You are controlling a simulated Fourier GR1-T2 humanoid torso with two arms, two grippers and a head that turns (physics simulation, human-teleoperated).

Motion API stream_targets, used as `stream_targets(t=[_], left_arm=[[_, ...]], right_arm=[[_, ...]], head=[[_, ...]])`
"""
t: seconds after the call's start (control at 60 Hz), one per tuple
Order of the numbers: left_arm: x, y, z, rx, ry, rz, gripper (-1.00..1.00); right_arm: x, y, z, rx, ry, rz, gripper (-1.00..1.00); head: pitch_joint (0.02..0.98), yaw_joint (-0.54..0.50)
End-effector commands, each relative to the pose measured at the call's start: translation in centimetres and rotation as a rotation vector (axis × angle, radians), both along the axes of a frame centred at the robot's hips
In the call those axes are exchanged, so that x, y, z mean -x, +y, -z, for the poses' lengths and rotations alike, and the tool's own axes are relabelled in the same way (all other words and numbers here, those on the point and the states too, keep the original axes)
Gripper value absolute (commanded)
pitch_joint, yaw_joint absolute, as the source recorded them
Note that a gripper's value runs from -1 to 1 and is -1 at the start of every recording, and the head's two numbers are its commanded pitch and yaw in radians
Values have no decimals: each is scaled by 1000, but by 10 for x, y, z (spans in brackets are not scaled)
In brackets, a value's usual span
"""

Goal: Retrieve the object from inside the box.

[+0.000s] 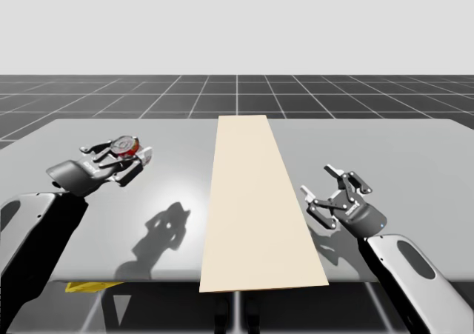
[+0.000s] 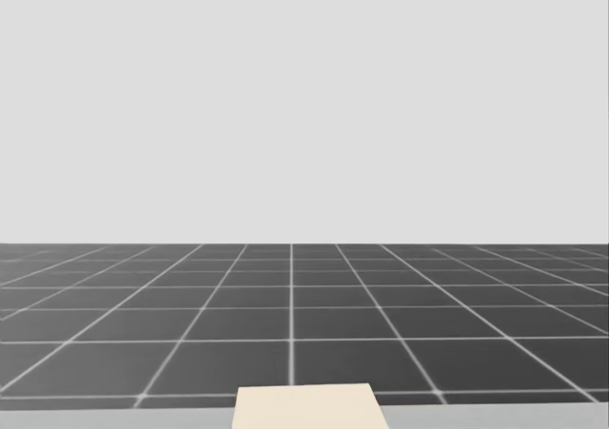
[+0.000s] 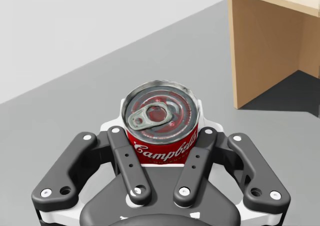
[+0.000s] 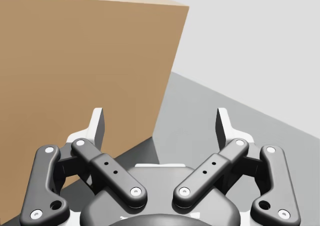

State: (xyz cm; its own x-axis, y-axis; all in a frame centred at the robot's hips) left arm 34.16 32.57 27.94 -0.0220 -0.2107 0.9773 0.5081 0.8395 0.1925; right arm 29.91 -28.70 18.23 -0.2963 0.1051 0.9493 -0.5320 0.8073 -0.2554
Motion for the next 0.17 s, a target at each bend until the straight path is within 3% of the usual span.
stream_targets(t=[0.017,0.05,0.117,0.167], left_arm=[[-13,-12,-72,-29,-121,118,1000],[-15,-14,-81,-28,-131,120,1000],[-17,-18,-95,-42,-149,118,1000],[-20,-20,-111,-50,-167,114,1000]], right_arm=[[-5,-1,-4,-18,22,-13,-1000],[-6,-1,-5,-42,29,-27,-1000],[-9,-2,-6,-31,20,-32,-1000],[-13,-5,-10,20,34,-38,-1000]], head=[[45,-30],[45,-30],[44,-31],[44,-34]])
